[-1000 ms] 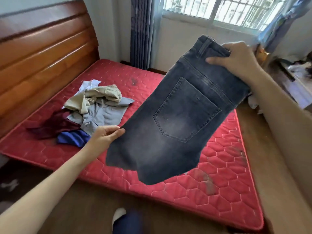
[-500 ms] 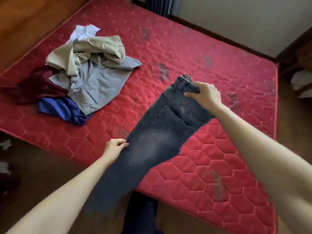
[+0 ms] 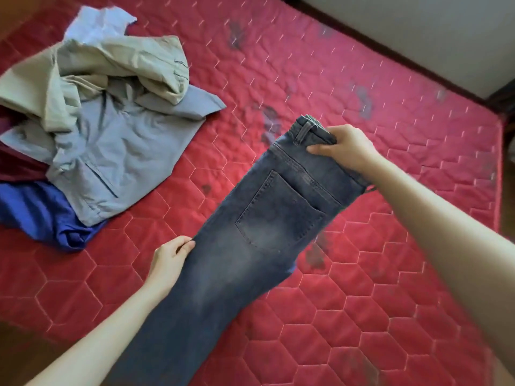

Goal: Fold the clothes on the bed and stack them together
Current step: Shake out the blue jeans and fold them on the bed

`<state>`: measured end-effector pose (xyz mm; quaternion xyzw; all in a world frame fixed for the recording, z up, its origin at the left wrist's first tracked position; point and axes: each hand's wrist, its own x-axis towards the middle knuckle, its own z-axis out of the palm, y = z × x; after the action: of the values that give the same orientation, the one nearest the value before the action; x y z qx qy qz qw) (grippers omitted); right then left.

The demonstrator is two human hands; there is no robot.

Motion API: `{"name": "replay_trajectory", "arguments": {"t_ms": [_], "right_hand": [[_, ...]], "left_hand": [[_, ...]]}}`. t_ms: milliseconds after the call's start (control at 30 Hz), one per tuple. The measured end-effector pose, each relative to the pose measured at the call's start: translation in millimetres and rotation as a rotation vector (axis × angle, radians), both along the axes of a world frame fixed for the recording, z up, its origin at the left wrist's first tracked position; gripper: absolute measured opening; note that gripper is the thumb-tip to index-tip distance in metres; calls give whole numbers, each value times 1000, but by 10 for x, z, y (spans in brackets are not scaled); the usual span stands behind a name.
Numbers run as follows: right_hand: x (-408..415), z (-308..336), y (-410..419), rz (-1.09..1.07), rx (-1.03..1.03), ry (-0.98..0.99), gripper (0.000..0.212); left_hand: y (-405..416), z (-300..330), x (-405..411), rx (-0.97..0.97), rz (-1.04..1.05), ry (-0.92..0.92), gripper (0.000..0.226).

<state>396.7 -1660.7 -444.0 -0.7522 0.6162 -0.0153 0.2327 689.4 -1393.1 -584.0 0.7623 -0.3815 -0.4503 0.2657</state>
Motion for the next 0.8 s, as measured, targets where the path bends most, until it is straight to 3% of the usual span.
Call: {"name": "replay_trajectory", "arguments": {"t_ms": [133,200,333,433,500,633,800], "right_hand": [[144,47,-1125,-35,-164,104,34],[196,-70,-1603,-132,-200,147,61],[412,-737,-1971,-150,-80,187,60],[511,-1512,-1824,3,-56,202,53],[509,-2003,-1669,51,-31,223,56],[472,-2665,-1235,-10,-22,176,58],[169,-3033,-480,-318,-189,-256,48]], "left_hand": [[-1065,28,-115,-142,-8,-37,13],[-1697,-99,-208,-201,12,-119,14],[-2568,-705,-319,-68,-7,-253,19],[-2759,-1320,-430,90,-142,-567,47],[-2759,-1615,-536,57,-190,-722,64],[-2547,-1953,-674,-158,-486,-872,60],[-2405,-2193,-651,-184,-511,-952,58]]}}
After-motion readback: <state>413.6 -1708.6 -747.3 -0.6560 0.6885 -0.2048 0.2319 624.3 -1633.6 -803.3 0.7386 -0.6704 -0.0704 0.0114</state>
